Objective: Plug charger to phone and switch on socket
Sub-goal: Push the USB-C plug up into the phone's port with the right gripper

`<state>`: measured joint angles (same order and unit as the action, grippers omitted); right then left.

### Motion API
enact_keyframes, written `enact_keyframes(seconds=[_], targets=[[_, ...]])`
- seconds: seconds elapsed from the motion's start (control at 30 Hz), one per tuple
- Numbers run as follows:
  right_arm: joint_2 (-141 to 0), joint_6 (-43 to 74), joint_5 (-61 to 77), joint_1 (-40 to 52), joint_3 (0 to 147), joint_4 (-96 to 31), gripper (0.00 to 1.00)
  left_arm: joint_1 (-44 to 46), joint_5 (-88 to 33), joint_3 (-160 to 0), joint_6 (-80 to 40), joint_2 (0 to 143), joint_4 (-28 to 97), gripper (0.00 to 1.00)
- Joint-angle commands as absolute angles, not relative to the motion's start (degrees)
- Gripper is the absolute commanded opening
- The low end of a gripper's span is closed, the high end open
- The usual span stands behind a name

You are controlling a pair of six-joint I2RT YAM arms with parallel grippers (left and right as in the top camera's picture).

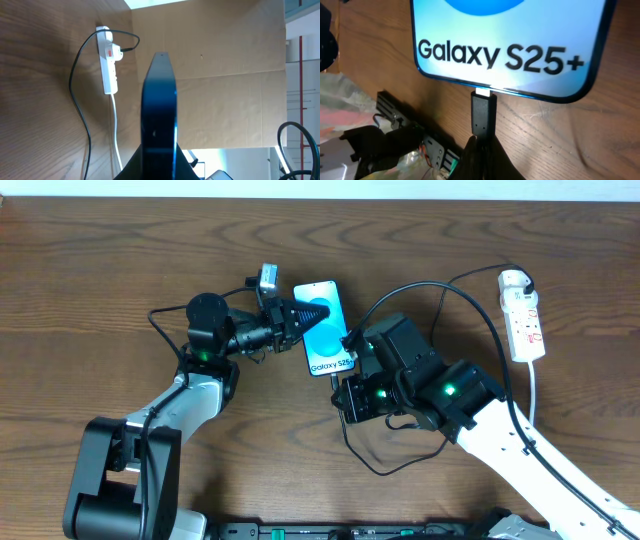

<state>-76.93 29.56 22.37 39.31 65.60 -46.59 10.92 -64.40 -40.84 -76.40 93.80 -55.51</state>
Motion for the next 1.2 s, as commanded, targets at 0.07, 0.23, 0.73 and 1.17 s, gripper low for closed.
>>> enact_keyframes(seconds=[0.07, 0.23, 0.73, 1.17], targets=[[-77.2, 30.0, 14.8, 39.3, 65.7, -45.6, 0.01, 11.2, -69.5, -42.2, -74.1, 93.9, -56.1, 0.07], [-77.2, 30.0, 13.9, 39.4, 65.7, -44.0, 0.01, 11.2, -70.1, -42.2, -74.1, 93.9, -56.1, 0.08], [-77.2, 29.1, 9.2, 39.4, 65.7, -36.0, 0.01, 11.2, -71.9, -42.2, -74.1, 93.9, -56.4, 0.07], [-77.1, 26.1, 7.9, 39.4, 65.7, -30.5, 0.01, 11.2, -72.9, -42.2, -73.1, 93.9, -56.5, 0.07]])
